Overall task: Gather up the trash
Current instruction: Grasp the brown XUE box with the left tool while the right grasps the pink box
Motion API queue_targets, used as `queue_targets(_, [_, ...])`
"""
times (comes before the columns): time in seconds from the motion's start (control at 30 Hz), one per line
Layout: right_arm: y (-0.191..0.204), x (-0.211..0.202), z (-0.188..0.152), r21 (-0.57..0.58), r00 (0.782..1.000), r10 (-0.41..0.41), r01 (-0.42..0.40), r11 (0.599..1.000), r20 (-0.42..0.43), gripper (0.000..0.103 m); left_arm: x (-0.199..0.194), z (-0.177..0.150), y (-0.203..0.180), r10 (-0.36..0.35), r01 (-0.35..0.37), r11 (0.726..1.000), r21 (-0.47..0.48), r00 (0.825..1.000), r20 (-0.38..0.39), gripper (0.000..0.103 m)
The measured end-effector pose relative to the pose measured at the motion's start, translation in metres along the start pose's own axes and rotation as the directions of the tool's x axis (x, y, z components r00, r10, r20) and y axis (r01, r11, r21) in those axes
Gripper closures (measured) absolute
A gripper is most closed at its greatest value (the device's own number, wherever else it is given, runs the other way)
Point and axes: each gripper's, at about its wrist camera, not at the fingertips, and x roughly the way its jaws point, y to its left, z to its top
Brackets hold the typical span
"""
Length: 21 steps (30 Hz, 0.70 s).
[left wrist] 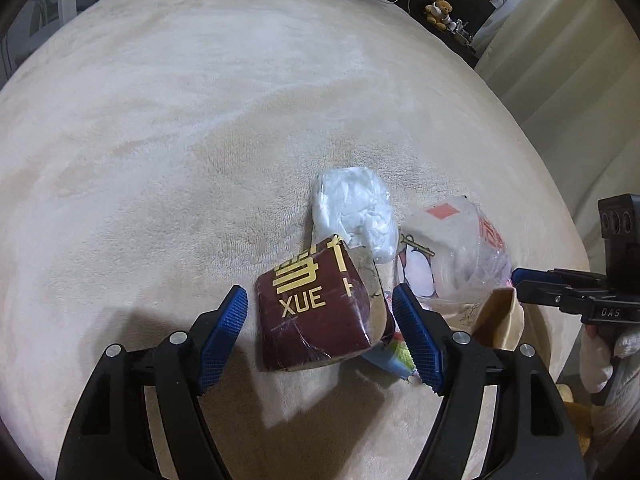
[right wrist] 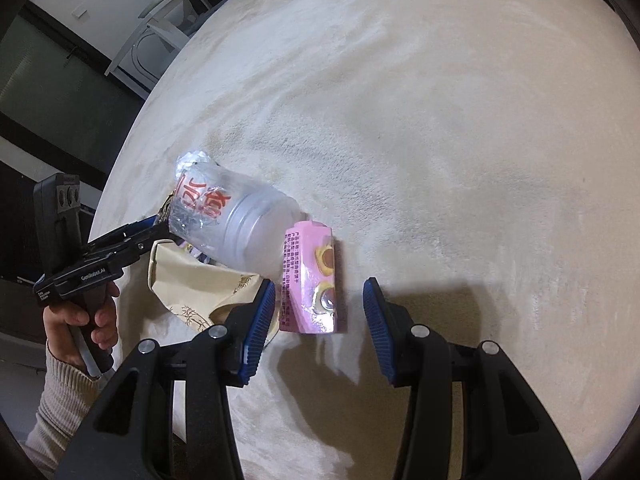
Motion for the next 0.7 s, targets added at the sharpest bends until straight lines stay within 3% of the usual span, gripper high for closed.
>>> queue_targets(0.1, [0.000, 0.009, -0.002, 0.005, 1.000, 0.004, -0.004, 1.000, -0.012, 0.057, 0.009, 0.001, 0.001, 0.002, -0.002, 1.000, 0.007, 1.000, -0.013, 0.036])
queue_targets(0.2, [0.001, 0.011, -0.003, -0.011, 1.000, 0.015, -0.015, 1.000, -0.012, 0.071, 0.008, 0.001, 0.001, 0.002, -0.002, 1.000, 0.013, 1.000, 0.001, 0.036])
queue_targets(0.7, [0.018, -0.033, -0.028, -0.026, 0.998, -0.004, 0.006, 1.000, 0.066, 0.072, -0.035, -0.027, 0.004, 0.010, -0.009, 1.000, -0.022, 0.998, 0.058, 0.037])
